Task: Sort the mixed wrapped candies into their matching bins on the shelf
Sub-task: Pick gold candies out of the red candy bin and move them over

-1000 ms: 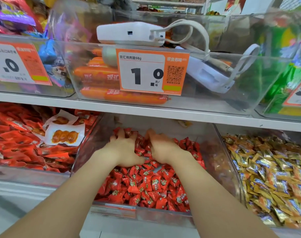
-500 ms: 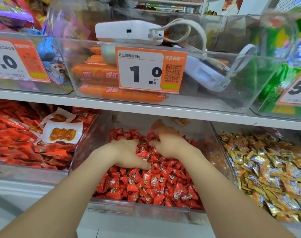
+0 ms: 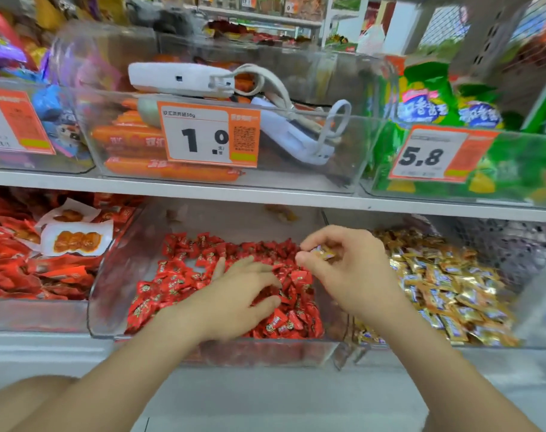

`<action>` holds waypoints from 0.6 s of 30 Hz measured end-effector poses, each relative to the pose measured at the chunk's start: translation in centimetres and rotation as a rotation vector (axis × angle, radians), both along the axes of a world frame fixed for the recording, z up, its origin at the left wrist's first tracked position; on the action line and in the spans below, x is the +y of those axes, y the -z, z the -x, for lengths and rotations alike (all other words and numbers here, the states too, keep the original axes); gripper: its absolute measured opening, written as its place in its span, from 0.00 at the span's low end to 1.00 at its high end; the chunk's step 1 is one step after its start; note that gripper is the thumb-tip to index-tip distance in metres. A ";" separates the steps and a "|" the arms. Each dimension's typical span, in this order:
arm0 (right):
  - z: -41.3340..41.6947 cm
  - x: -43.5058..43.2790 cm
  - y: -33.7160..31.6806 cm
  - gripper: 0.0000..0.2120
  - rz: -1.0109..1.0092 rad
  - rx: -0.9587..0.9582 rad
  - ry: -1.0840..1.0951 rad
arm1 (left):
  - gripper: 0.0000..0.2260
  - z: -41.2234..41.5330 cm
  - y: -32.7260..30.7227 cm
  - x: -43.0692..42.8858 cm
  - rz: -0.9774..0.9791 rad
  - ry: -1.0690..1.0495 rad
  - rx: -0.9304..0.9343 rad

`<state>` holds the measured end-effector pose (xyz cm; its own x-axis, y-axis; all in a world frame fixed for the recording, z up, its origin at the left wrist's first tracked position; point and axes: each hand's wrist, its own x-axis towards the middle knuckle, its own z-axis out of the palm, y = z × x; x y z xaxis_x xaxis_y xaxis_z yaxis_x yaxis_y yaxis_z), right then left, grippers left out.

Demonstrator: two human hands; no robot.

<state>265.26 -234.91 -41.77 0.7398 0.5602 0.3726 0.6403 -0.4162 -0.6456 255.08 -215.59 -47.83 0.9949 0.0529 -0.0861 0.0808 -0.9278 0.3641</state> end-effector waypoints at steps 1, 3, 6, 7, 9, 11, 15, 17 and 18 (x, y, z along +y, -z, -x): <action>-0.4 -1.2 0.0 0.04 -0.057 0.058 0.045 | 0.16 0.0 -0.2 -0.7 -0.005 0.005 -0.008; -1.3 -3.5 0.2 0.07 -0.116 0.123 0.140 | 0.14 0.1 -0.5 -1.7 -0.001 0.012 -0.066; -2.9 -6.3 0.9 0.05 -0.003 0.007 0.274 | 0.11 0.2 -0.1 -1.8 -0.037 -0.020 -0.190; -3.3 -7.1 1.0 0.06 0.076 -0.014 0.292 | 0.10 0.2 -0.1 -1.8 -0.067 -0.036 -0.219; -4.0 -7.8 1.4 0.11 0.278 -0.044 0.297 | 0.09 0.3 -0.1 -1.7 -0.100 -0.079 -0.245; -4.3 -7.7 1.6 0.13 0.345 -0.095 0.285 | 0.08 0.6 -0.2 -1.4 -0.129 -0.153 -0.223; -2.1 -4.6 0.6 0.12 0.073 -0.193 0.186 | 0.22 1.4 -0.9 0.3 -0.237 -0.377 -0.038; -0.3 -1.8 0.2 0.11 0.047 -0.201 0.055 | 0.32 1.2 -1.3 2.1 -0.203 -0.503 0.143; 0.6 -0.2 0.2 0.11 0.077 -0.190 -0.020 | 0.36 0.9 -1.3 3.3 -0.168 -0.563 0.237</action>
